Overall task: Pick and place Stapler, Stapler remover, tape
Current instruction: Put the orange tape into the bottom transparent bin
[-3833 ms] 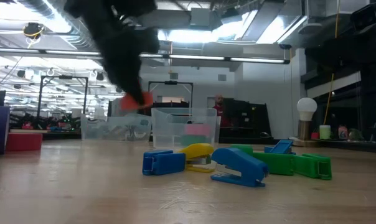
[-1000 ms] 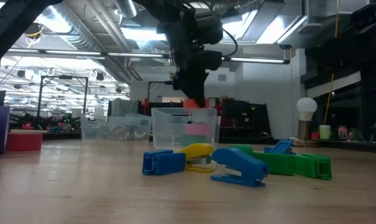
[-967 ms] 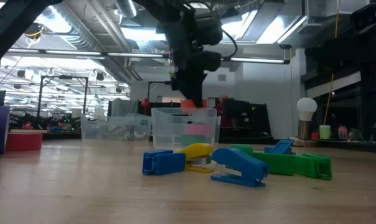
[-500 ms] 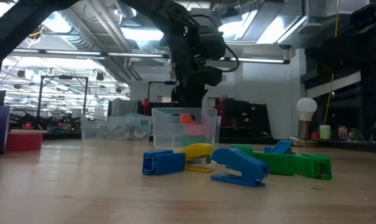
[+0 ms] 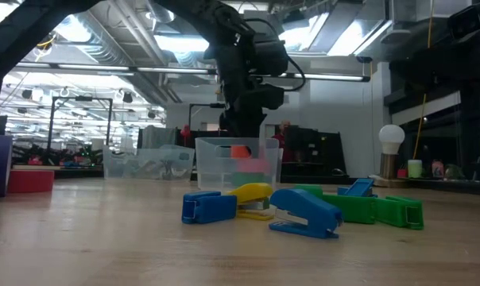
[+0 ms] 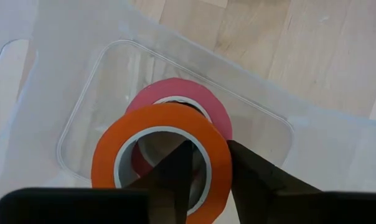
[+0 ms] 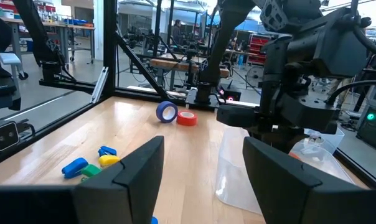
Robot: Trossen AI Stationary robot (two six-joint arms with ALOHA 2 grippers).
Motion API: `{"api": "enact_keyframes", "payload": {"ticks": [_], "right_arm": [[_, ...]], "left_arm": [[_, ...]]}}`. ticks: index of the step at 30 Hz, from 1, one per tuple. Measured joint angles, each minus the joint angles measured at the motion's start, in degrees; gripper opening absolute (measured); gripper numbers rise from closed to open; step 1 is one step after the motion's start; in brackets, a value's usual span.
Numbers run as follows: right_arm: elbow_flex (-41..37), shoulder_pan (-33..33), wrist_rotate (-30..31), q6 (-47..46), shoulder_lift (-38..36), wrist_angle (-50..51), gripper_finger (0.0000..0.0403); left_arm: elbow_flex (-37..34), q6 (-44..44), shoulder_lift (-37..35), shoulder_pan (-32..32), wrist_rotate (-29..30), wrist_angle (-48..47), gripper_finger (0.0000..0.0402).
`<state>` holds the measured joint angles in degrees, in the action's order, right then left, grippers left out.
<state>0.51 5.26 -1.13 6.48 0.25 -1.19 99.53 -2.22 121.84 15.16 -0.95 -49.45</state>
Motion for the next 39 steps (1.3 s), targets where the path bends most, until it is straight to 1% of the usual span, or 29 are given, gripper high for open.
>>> {"api": "enact_keyframes", "payload": {"ticks": [4,12,16,22,28,33,39], "right_arm": [[0.0,0.0,0.01,0.0,0.0,0.0,0.0225],[0.0,0.0,0.0,0.0,0.0,0.0,0.0225],[0.0,0.0,0.0,0.0,0.0,0.0,0.0225],[0.0,0.0,0.01,0.0,0.0,0.0,0.0225],[0.0,0.0,0.0,0.0,0.0,0.0,0.0225],[0.0,0.0,0.0,0.0,0.0,0.02,0.0225],[0.0,0.02,0.0,0.0,0.0,0.02,0.0225]], "left_arm": [[0.0,0.0,0.0,0.0,-0.04,-0.14,0.0092],[0.0,1.01,-0.09,-0.02,-0.07,-0.26,0.0037],[0.0,1.51,-0.09,-0.04,-0.05,-0.26,0.0036],[0.0,1.53,-0.09,-0.11,1.36,-0.23,0.0051],[1.44,2.45,-0.09,-0.19,1.46,-0.43,0.0043],[2.51,4.39,-0.09,-0.37,1.46,-0.48,0.0046],[2.51,3.46,-0.09,-0.37,1.42,-2.4,0.0046]]}}
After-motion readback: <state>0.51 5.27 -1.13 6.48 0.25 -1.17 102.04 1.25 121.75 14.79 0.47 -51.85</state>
